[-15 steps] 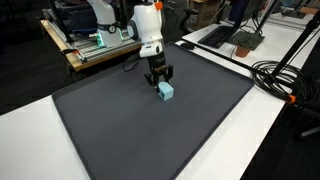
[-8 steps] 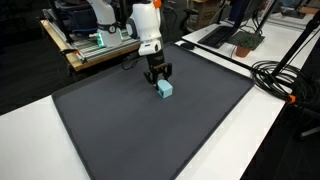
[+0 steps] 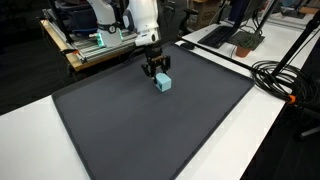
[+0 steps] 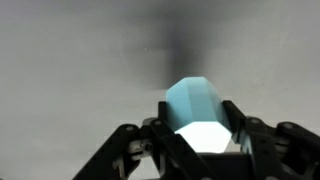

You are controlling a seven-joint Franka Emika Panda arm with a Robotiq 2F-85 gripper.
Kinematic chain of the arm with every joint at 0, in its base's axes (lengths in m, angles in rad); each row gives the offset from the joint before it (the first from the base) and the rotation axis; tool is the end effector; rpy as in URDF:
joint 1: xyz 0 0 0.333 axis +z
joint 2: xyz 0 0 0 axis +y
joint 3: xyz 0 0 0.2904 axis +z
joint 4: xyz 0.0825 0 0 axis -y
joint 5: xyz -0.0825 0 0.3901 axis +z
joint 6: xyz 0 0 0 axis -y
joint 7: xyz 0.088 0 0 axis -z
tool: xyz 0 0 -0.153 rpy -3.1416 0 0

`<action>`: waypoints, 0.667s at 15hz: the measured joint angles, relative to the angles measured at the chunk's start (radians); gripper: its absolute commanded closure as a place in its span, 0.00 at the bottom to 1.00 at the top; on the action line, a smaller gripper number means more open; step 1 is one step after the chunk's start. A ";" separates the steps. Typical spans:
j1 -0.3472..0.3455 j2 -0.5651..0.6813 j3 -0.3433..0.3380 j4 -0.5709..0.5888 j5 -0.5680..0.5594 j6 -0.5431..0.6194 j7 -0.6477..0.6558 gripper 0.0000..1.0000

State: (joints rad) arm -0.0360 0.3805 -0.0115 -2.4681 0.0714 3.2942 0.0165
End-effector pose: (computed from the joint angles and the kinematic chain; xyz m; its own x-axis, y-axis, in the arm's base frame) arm 0.5202 -0.0331 0.1222 0.8937 -0.1270 0.4303 -0.1295 -0.9913 -0.0234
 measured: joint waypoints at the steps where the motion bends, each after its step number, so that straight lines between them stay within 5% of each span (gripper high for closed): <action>1: 0.000 -0.009 0.000 -0.007 0.000 0.000 0.000 0.69; 2: 0.000 -0.017 0.001 -0.013 0.000 0.000 0.000 0.69; 3: -0.002 -0.024 0.004 -0.018 0.000 0.000 0.000 0.44; 10: -0.023 -0.036 0.034 -0.028 0.000 0.000 0.000 0.44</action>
State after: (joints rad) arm -0.0589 0.3441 0.0225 -2.4961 0.0714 3.2942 0.0166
